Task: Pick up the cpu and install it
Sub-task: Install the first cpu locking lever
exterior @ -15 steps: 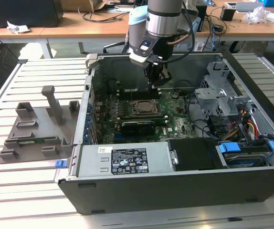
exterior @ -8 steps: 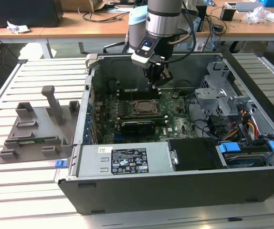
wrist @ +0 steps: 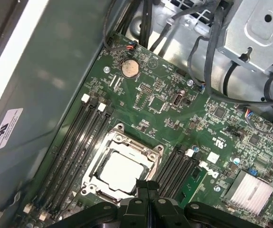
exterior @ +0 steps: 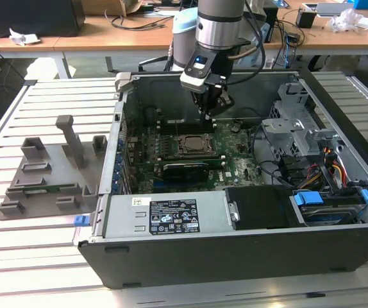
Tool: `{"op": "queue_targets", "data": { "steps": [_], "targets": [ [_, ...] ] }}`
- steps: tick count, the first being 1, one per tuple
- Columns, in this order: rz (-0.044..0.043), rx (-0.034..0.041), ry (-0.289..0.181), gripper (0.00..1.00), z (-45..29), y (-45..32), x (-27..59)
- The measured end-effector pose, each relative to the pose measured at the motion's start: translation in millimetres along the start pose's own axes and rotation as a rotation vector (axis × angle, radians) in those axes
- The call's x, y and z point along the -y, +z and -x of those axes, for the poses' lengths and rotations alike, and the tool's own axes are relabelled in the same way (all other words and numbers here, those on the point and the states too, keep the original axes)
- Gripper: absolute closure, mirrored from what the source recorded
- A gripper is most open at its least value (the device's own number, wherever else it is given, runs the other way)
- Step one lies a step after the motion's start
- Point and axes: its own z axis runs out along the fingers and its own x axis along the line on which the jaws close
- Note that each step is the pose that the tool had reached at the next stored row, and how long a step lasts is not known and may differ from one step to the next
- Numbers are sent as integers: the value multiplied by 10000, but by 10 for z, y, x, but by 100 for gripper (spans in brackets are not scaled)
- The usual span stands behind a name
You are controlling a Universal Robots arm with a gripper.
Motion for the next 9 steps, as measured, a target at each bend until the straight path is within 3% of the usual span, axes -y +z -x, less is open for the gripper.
{"op": "queue_targets", "data": {
  "steps": [9],
  "targets": [
    [48,84,-1025,89,0,0,0]
  ]
}}
